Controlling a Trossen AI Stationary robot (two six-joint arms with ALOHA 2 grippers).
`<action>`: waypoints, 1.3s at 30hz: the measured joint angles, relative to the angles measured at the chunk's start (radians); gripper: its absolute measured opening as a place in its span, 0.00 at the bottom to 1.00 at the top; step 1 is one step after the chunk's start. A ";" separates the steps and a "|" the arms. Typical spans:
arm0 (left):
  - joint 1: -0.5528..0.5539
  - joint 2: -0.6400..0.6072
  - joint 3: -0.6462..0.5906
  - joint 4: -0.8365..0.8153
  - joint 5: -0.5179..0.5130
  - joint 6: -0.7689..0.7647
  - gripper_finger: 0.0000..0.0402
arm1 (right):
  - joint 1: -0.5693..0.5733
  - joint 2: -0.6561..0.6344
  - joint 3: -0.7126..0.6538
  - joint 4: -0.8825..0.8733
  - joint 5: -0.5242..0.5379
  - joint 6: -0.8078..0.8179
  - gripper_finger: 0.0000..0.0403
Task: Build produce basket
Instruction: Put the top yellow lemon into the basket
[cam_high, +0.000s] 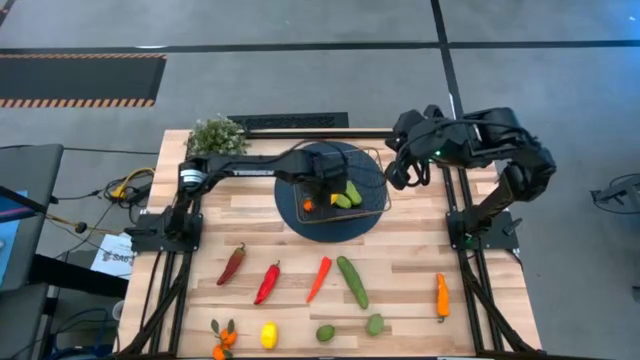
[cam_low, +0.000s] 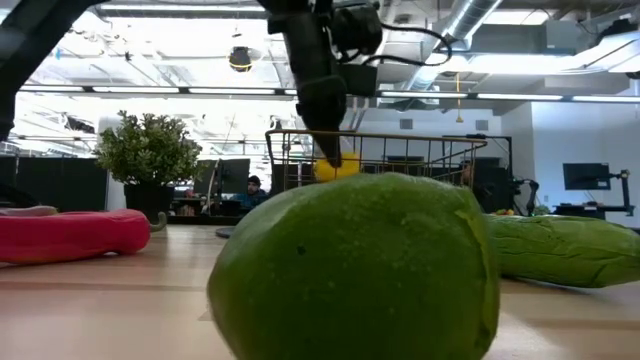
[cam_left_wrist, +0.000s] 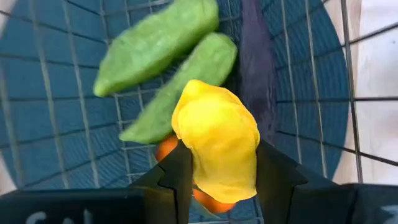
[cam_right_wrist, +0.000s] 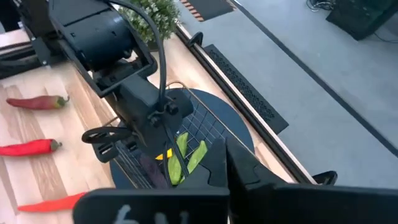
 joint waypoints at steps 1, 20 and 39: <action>0.000 0.005 0.000 0.002 0.001 -0.005 0.27 | 0.000 0.001 0.000 0.000 -0.002 -0.002 0.00; -0.001 0.070 -0.018 0.002 0.036 -0.051 0.27 | 0.000 0.001 0.000 0.000 -0.029 -0.023 0.00; 0.003 0.099 -0.006 -0.020 0.020 -0.062 0.31 | 0.000 0.001 0.000 0.000 -0.031 -0.020 0.01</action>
